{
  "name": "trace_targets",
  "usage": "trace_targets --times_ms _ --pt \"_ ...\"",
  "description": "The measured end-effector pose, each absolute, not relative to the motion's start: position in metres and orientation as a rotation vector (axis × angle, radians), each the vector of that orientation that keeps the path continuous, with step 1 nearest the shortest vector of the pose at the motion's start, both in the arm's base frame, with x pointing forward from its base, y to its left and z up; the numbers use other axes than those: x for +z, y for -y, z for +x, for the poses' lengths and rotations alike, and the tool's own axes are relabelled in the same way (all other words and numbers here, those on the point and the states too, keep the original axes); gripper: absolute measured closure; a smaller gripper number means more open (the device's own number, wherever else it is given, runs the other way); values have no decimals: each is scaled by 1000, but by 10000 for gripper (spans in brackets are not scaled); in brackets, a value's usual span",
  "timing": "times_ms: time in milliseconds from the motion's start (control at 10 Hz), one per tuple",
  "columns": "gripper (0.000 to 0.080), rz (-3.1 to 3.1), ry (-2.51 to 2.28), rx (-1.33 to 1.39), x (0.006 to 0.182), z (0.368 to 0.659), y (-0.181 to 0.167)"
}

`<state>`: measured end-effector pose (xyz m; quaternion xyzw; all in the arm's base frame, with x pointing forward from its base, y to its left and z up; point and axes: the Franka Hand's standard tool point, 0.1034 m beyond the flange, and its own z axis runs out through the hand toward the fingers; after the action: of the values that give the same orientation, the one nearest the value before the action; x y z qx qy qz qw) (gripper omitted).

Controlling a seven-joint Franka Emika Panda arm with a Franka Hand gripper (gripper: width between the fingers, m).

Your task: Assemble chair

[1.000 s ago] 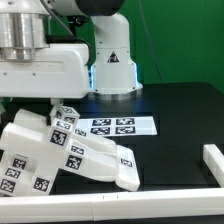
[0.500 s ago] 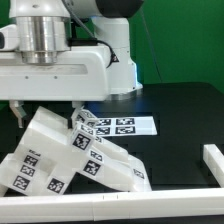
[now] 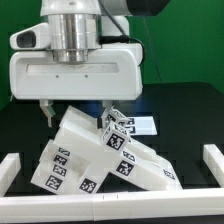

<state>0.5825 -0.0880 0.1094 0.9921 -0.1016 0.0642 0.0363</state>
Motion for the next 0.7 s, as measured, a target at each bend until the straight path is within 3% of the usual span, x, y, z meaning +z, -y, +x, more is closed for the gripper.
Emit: trace_targets --times_ms 300,500,700 --pt "150 3047 310 194 110 582 91" --pt "150 3081 324 153 130 574 103" --pt "150 3087 342 161 136 570 108"
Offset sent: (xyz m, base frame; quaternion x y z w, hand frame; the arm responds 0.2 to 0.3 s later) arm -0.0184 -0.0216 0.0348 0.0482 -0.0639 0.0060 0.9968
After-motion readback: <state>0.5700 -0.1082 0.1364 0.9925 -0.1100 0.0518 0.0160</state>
